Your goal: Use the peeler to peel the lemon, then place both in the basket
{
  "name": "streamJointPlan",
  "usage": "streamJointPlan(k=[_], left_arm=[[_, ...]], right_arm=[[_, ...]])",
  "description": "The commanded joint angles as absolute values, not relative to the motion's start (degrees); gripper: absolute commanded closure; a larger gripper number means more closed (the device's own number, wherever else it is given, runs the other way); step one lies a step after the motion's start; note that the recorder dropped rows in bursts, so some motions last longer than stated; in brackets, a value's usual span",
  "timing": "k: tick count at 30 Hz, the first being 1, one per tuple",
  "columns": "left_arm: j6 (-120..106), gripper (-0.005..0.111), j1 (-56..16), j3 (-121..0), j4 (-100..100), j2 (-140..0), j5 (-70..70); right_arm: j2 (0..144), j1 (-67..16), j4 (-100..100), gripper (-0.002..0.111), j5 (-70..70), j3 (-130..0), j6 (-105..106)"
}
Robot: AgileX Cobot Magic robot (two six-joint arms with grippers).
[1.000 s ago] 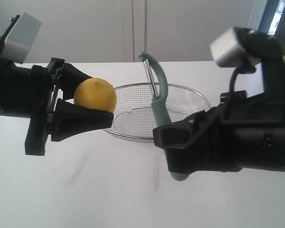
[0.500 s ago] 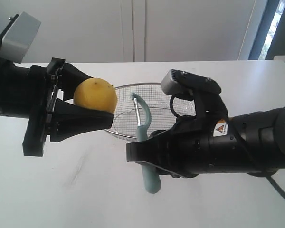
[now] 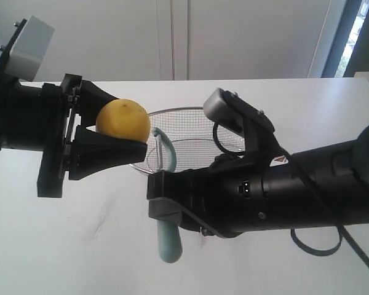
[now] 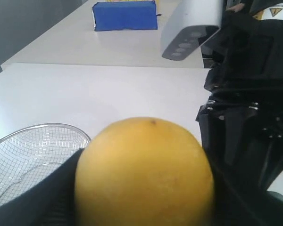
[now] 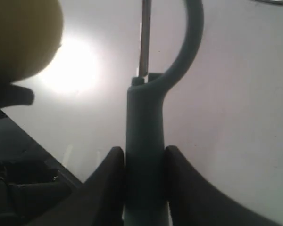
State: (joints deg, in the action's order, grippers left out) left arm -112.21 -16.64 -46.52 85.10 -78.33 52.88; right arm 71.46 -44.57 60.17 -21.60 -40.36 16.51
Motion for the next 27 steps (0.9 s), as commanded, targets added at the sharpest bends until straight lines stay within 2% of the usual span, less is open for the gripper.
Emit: streamJointPlan(k=[1,11,27], left_arm=[[-121.41,0.107,-16.81,-46.75,86.45,-78.12,54.0],[-121.41,0.107,-16.81,-46.75,85.9,-78.12,53.37],[-121.41,0.107,-16.81,-46.75,85.9,-78.12,53.01]], right_arm=[[71.41,-44.6,66.6,0.108,-22.26,-40.67,22.94],[70.63,-44.6,67.73,0.108,-22.66,-40.7,24.17],[60.93,-44.6,67.06,0.108,-21.33,-40.7,25.54]])
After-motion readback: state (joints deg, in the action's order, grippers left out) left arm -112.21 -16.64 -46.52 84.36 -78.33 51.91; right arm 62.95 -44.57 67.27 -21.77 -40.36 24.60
